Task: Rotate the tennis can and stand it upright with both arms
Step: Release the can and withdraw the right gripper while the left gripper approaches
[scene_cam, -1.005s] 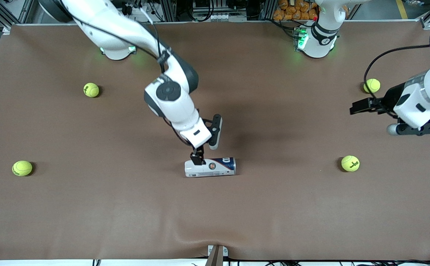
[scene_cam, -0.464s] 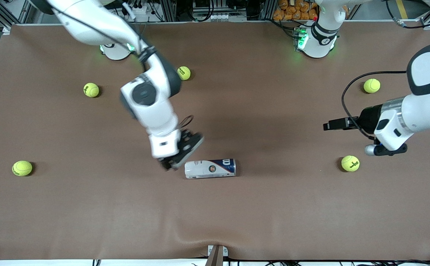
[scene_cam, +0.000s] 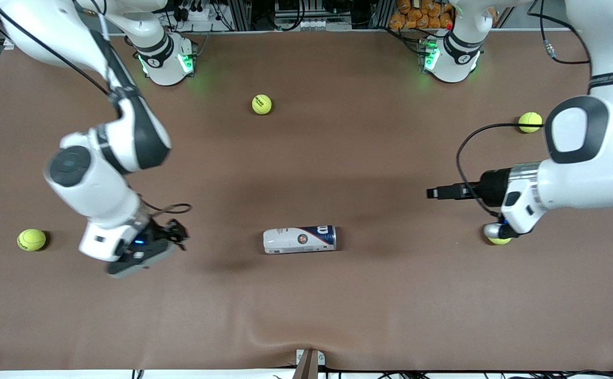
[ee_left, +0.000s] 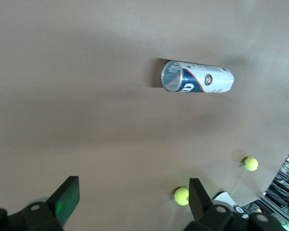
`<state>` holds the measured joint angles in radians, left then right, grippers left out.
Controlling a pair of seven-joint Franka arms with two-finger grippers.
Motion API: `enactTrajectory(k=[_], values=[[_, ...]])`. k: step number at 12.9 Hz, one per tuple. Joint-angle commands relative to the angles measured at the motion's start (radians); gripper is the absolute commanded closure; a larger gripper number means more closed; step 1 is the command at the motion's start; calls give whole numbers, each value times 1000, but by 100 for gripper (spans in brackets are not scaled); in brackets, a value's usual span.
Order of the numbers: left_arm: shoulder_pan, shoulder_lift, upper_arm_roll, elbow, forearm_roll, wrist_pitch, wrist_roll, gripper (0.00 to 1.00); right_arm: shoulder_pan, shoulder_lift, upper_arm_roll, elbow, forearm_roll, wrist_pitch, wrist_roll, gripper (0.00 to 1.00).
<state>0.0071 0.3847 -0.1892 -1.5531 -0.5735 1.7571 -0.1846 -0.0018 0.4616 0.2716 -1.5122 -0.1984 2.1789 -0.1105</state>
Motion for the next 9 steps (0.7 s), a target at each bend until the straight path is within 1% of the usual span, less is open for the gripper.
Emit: enactTrajectory(k=[1,3,4,5,7,9], values=[[-22,5,-7,-53,-104,89,-10,0,-75,-102,20,-37,20,-141,26,0],[-45,14,-7,-106,-213,148,-1,0,-118,-142,20,-26,22,-224,26,0],[-44,25,-7,-119,-283,151,11,0,-138,-155,18,-13,22,-263,25,0],[-47,37,-7,-133,-324,151,23,0,-161,-171,18,24,22,-325,25,0],[-52,55,-9,-172,-376,163,69,0,-184,-181,15,145,20,-482,26,0],[-62,59,-10,-253,-468,202,196,0,-198,-181,12,248,17,-580,58,0]])
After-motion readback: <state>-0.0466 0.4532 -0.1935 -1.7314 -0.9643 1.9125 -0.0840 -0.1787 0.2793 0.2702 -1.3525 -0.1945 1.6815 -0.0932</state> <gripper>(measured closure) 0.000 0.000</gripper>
